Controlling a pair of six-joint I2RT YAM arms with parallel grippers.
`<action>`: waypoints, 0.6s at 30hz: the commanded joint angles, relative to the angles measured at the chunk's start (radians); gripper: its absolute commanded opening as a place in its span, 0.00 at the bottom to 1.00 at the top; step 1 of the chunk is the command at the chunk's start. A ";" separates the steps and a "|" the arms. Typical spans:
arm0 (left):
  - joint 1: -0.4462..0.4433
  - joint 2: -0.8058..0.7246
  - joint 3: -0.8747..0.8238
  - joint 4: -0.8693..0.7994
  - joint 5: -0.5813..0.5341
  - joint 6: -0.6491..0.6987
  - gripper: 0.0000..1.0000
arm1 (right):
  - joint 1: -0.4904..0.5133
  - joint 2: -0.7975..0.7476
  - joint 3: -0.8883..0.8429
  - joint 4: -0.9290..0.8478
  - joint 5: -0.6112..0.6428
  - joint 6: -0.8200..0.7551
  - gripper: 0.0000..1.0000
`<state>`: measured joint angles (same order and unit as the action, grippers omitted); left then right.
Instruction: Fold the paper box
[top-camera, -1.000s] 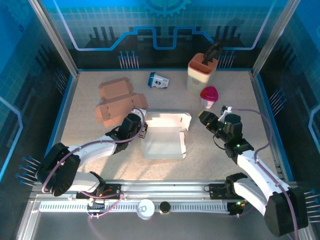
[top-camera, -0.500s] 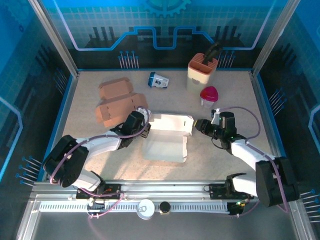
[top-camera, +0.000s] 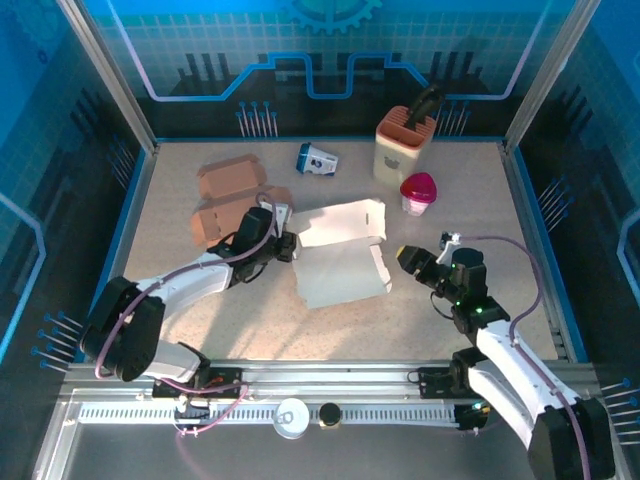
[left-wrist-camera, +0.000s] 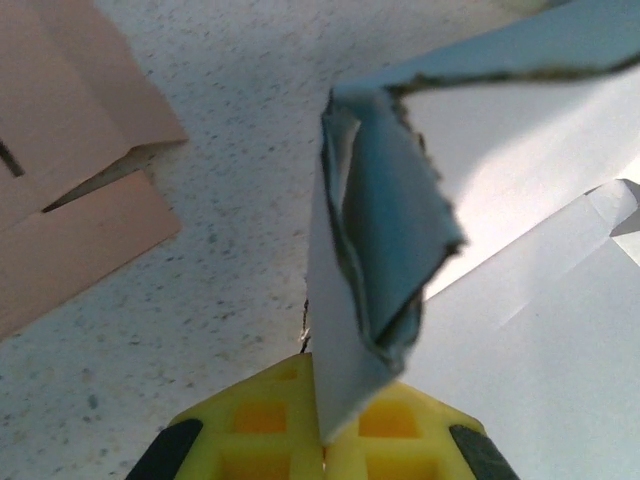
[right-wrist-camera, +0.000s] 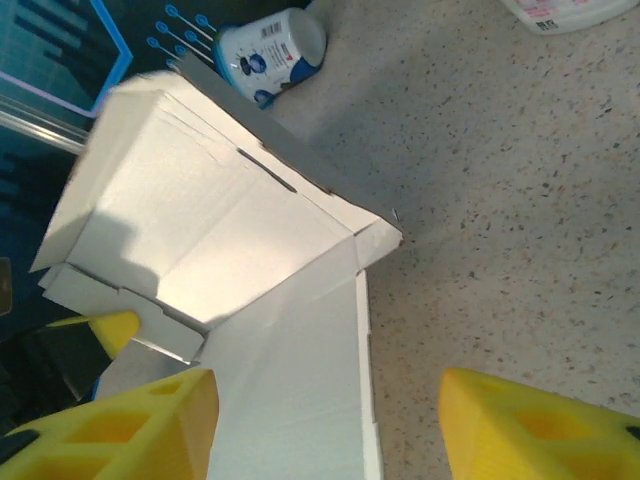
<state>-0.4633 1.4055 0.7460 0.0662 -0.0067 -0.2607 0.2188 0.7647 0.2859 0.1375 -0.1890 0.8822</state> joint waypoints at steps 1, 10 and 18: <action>0.014 -0.043 0.083 -0.076 0.101 -0.077 0.00 | 0.028 0.038 0.009 -0.015 0.039 0.062 0.67; 0.012 -0.057 0.128 -0.150 0.108 -0.074 0.00 | 0.058 0.314 0.100 0.261 -0.018 0.157 0.68; 0.012 -0.057 0.125 -0.167 0.090 -0.072 0.00 | 0.139 0.237 0.107 0.198 0.146 0.175 0.62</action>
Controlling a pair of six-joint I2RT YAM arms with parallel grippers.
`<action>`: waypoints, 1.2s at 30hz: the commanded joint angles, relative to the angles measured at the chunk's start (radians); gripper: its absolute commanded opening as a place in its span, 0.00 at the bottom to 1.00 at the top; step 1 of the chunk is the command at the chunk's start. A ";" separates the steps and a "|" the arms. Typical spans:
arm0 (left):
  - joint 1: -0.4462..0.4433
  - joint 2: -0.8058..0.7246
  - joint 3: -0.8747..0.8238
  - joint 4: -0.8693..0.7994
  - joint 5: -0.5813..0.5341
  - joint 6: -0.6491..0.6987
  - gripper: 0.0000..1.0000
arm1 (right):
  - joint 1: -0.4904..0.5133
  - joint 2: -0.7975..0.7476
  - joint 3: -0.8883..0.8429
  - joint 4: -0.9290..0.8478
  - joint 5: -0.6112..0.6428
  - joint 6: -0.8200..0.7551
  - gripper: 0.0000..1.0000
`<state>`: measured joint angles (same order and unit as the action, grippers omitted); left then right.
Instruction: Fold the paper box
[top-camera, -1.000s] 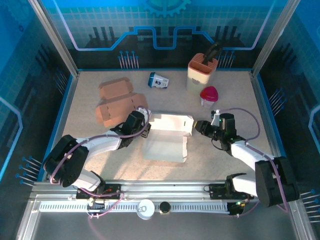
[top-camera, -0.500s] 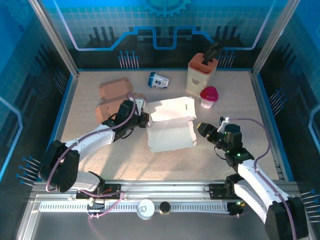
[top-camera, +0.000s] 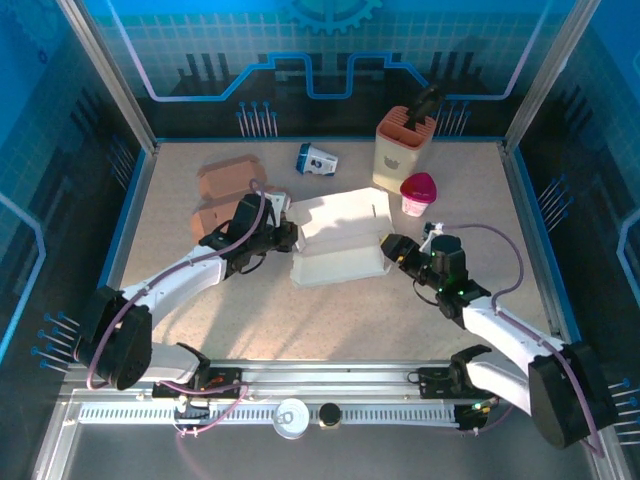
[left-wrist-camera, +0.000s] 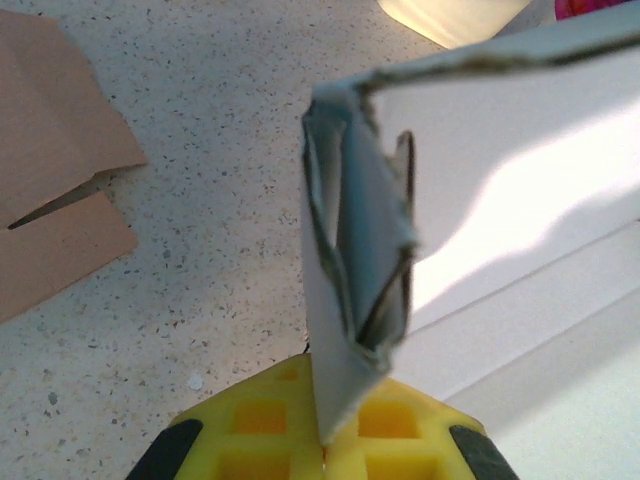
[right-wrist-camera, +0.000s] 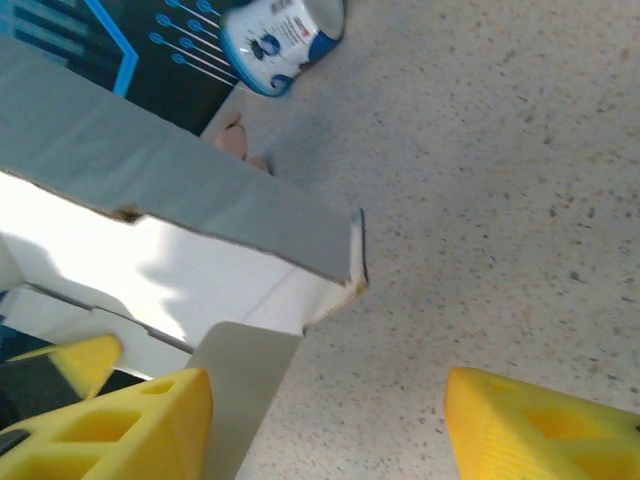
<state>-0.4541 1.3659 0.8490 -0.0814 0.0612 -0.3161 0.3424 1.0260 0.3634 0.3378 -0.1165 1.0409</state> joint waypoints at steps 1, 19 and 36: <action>0.003 -0.020 0.021 -0.020 0.020 -0.017 0.00 | 0.014 -0.022 0.035 -0.018 0.082 0.017 0.62; 0.003 -0.045 0.017 -0.022 0.024 -0.014 0.00 | 0.009 0.070 0.076 0.012 0.086 0.132 0.67; -0.001 -0.054 0.014 -0.026 0.019 0.000 0.00 | -0.024 0.217 0.155 0.086 0.046 0.201 0.43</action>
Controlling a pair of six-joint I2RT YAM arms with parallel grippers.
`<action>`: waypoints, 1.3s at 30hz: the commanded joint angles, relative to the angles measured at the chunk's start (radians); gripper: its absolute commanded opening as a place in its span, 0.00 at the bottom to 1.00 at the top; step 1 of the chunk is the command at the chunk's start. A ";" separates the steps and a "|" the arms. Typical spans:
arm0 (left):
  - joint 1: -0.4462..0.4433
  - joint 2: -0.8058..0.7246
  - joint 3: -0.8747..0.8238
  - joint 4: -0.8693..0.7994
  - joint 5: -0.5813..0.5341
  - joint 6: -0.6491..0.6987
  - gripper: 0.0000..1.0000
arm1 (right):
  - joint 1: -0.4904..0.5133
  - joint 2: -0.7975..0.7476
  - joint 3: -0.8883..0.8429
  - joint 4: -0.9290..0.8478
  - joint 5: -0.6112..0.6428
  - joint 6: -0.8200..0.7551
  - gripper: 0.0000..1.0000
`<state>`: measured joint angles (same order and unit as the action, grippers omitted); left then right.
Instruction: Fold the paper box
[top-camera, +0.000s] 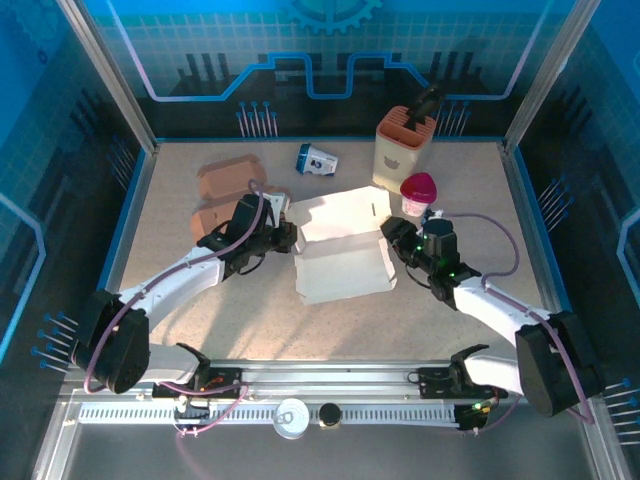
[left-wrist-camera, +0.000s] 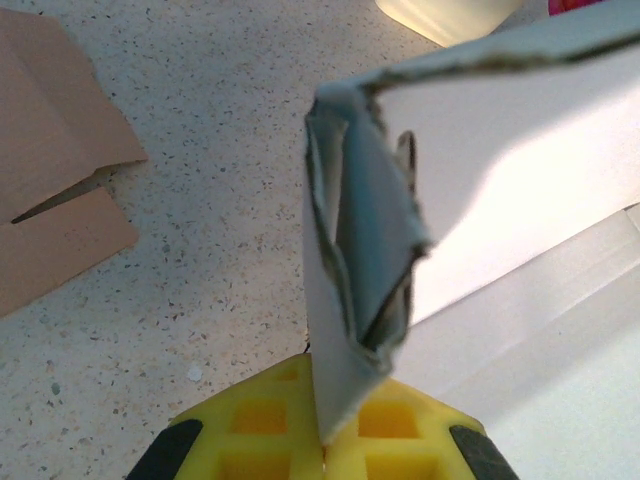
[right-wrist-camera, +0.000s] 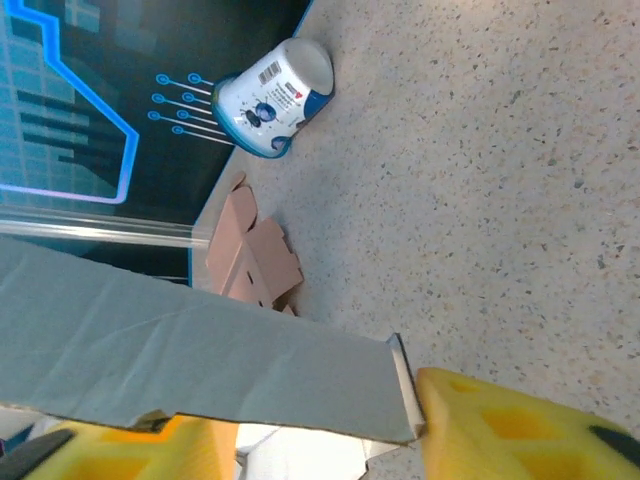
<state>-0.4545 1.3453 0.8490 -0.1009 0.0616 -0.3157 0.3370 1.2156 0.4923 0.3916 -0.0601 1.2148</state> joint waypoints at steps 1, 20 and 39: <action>-0.002 -0.035 0.016 -0.007 0.014 0.001 0.00 | -0.022 0.035 0.024 0.042 -0.015 0.038 0.40; -0.024 -0.057 0.019 -0.022 -0.023 0.038 0.00 | -0.119 0.151 0.136 -0.022 -0.178 0.055 0.37; -0.027 -0.033 0.031 -0.023 -0.028 0.052 0.00 | -0.121 0.155 0.127 0.115 -0.272 0.179 0.28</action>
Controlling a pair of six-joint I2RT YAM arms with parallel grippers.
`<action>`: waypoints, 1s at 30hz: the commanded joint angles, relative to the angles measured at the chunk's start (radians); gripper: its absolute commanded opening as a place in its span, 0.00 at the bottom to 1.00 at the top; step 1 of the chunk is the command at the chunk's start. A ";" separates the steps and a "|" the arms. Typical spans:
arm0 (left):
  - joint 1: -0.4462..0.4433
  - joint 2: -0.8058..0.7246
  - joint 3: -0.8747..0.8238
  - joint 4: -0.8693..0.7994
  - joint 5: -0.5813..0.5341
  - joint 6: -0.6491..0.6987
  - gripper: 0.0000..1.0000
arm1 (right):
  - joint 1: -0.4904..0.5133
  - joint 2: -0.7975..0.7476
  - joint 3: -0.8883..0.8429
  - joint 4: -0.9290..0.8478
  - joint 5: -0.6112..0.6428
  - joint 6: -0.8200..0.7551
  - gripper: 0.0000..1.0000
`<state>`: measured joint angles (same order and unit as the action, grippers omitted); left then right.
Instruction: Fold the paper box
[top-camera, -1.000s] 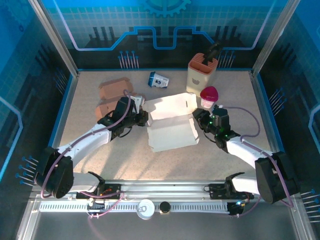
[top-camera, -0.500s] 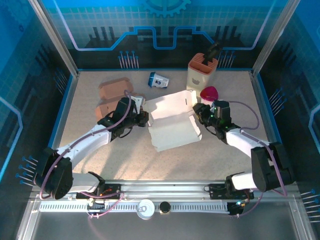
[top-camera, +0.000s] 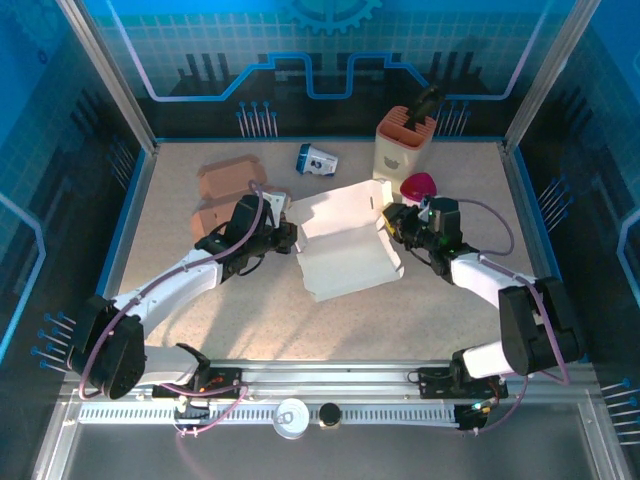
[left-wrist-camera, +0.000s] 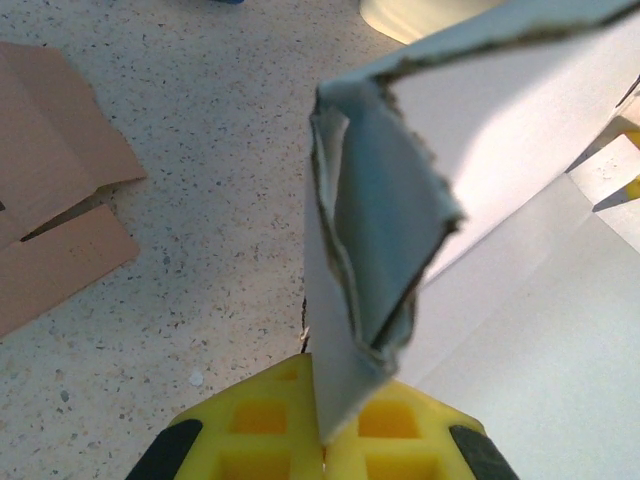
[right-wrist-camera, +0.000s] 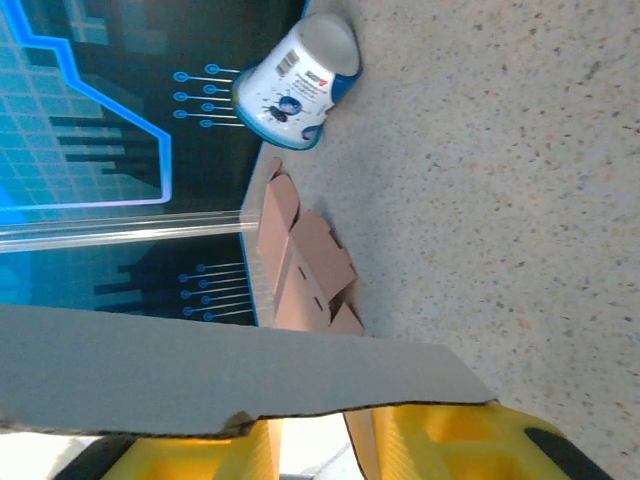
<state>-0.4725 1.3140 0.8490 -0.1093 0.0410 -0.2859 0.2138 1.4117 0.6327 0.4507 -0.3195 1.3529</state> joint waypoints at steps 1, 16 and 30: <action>-0.009 0.000 0.032 -0.014 -0.007 0.022 0.00 | 0.007 -0.043 -0.013 0.055 -0.014 0.045 0.28; -0.012 0.026 0.055 -0.002 0.009 0.019 0.00 | 0.099 -0.028 0.041 -0.090 -0.033 -0.043 0.33; -0.024 0.148 0.019 0.060 -0.086 0.191 0.00 | 0.004 -0.361 -0.025 -0.309 -0.079 -0.562 0.36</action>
<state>-0.4850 1.4296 0.8799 -0.0917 -0.0055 -0.1711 0.2527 1.1309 0.6567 0.1856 -0.3752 0.9794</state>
